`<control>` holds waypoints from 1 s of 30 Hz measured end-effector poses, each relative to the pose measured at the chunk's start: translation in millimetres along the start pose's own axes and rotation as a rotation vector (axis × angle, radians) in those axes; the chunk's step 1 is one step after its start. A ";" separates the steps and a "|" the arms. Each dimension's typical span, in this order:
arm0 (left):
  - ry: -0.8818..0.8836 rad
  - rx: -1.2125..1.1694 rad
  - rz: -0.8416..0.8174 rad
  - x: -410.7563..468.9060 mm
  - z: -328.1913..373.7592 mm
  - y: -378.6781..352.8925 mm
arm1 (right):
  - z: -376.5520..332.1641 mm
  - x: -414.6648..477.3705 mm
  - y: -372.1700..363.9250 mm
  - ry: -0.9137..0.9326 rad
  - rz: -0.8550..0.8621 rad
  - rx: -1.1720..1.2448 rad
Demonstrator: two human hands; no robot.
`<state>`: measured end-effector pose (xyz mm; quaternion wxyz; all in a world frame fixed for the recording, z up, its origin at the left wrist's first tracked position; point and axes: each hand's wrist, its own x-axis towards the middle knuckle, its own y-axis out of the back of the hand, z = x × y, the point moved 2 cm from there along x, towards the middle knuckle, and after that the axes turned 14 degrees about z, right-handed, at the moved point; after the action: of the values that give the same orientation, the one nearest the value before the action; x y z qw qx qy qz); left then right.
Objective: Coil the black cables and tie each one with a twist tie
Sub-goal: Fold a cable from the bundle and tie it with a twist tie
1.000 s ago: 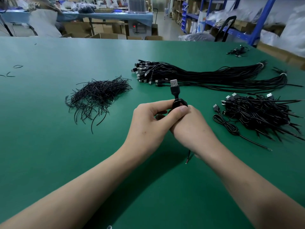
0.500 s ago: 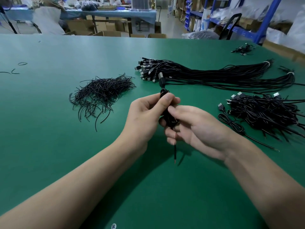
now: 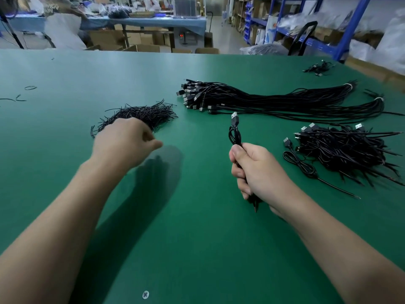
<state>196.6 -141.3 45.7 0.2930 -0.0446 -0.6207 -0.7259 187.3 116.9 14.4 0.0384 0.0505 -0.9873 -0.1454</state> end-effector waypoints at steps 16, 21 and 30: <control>-0.023 0.257 -0.163 7.4 -25.7 -4.4 | 2.9 0.3 -1.0 0.004 0.017 -0.056; -0.016 0.223 -0.179 6.2 -24.5 -1.6 | 3.6 0.6 -1.5 0.025 0.004 -0.067; -0.111 -0.392 -0.148 -1.8 5.1 7.6 | 5.1 0.5 -2.0 -0.070 -0.047 0.014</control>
<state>200.2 -136.4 52.7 0.1899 -0.0951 -0.4844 -0.8487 186.5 116.4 9.0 0.0003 0.0687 -0.9877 -0.1408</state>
